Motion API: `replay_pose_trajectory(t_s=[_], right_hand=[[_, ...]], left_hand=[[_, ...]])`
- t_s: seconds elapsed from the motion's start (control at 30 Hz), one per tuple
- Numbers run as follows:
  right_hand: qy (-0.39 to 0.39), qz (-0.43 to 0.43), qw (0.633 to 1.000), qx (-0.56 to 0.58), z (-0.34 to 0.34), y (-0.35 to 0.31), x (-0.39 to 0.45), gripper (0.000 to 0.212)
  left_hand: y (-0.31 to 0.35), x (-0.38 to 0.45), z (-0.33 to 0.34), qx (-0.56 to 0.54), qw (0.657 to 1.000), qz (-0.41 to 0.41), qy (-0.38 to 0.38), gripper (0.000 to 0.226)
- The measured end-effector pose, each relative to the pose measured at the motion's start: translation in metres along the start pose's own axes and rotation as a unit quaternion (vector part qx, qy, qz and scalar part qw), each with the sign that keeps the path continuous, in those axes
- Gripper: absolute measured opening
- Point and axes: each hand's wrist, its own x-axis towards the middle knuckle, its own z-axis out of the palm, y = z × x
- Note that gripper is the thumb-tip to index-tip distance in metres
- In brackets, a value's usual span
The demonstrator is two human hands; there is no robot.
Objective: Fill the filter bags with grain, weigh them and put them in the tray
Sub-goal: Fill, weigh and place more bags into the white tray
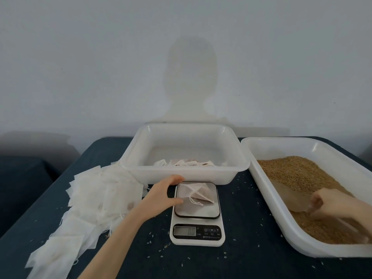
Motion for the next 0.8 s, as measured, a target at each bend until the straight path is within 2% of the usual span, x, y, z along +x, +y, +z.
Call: replay_pose_trajectory(t_s=[0.07,0.13,0.17,0.23,0.3,0.4,0.5,0.73,0.8], right_hand=[[0.025,0.011,0.999,-0.025,-0.004,-0.005,-0.002,0.034],[0.085,0.026,0.996,-0.03,-0.013,-0.014,-0.006,0.049],[0.125,0.028,0.992,-0.007,-0.019,-0.023,-0.01,0.051],[0.222,0.004,0.973,0.057,-0.028,-0.049,-0.02,0.037],[0.283,-0.043,0.953,0.098,-0.033,-0.084,-0.035,0.021],[0.276,-0.118,0.943,0.144,-0.034,-0.135,-0.055,0.007],[0.263,-0.153,0.94,0.154,-0.026,-0.169,-0.058,0.005],[0.244,-0.176,0.936,0.18,0.014,-0.207,-0.042,0.011],[0.255,-0.169,0.932,0.196,0.022,-0.21,-0.037,0.012]], left_hand=[[-0.005,-0.006,-0.008,-0.016,1.0,0.003,0.022,0.05],[-0.009,-0.01,-0.013,-0.038,0.998,-0.003,0.053,0.045],[-0.01,-0.011,-0.015,-0.052,0.996,-0.008,0.072,0.043],[-0.012,-0.012,-0.015,-0.077,0.99,-0.019,0.113,0.037],[-0.011,-0.013,-0.012,-0.087,0.985,-0.021,0.145,0.034],[-0.011,-0.013,-0.008,-0.102,0.979,-0.015,0.176,0.031],[-0.014,-0.017,-0.005,-0.117,0.97,-0.025,0.211,0.028],[-0.027,-0.027,0.011,-0.064,0.951,-0.068,0.294,0.034],[-0.03,-0.03,0.017,-0.035,0.941,-0.051,0.331,0.041]])
